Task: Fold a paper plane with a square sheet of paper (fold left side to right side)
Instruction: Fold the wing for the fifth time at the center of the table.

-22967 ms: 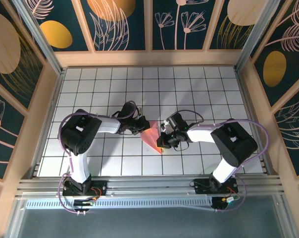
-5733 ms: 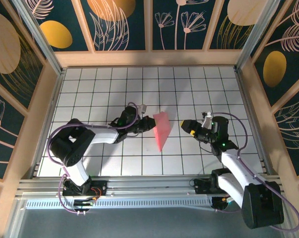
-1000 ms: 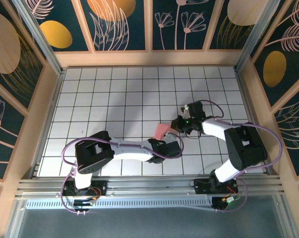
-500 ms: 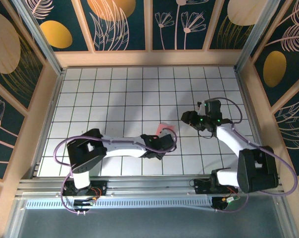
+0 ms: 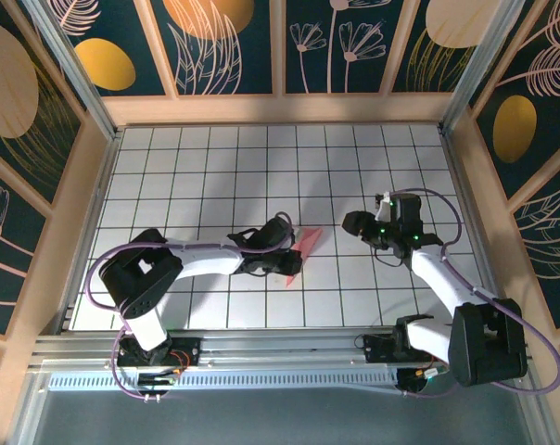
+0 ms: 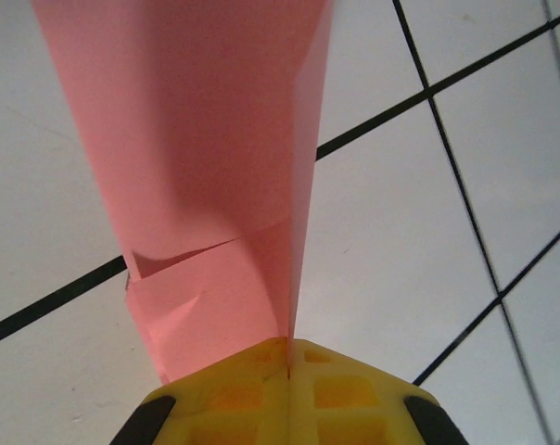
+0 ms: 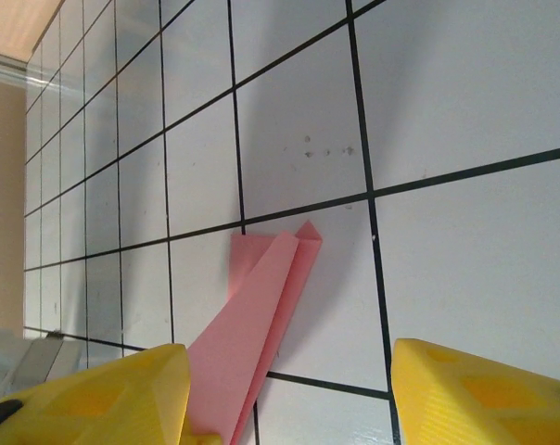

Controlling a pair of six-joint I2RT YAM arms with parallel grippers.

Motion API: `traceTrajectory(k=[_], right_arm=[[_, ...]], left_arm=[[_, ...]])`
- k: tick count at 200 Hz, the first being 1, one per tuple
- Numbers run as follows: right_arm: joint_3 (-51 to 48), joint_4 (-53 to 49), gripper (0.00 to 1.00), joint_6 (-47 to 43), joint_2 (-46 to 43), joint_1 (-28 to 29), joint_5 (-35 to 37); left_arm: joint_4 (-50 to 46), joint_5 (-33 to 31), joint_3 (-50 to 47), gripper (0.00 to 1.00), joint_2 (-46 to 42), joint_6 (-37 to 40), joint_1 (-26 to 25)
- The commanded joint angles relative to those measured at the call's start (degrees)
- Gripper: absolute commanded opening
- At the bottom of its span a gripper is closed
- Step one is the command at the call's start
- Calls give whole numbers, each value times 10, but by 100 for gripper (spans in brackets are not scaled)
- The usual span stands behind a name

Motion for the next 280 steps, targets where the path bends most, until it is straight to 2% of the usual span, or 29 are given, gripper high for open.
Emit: traceTrajectory(k=[1,30,98,166,280], right_arm=[[-14,27,59,3,-4,-3,-21],[-33,54,57,16,-4,-1,-38],[-57,103,55,45,18,29,-45],[-60,118,48,90,57,67,-7],[-57,108,47,120,81,108,49]], left_arm=[[131,97,-33,0,0,-88,17],[261,137,-73,0,13,-173,29],[431,178,-108,0,63,-277,32],[511,189,-119,0,101,-335,33],[569,212,-116,0,149,-380,32]])
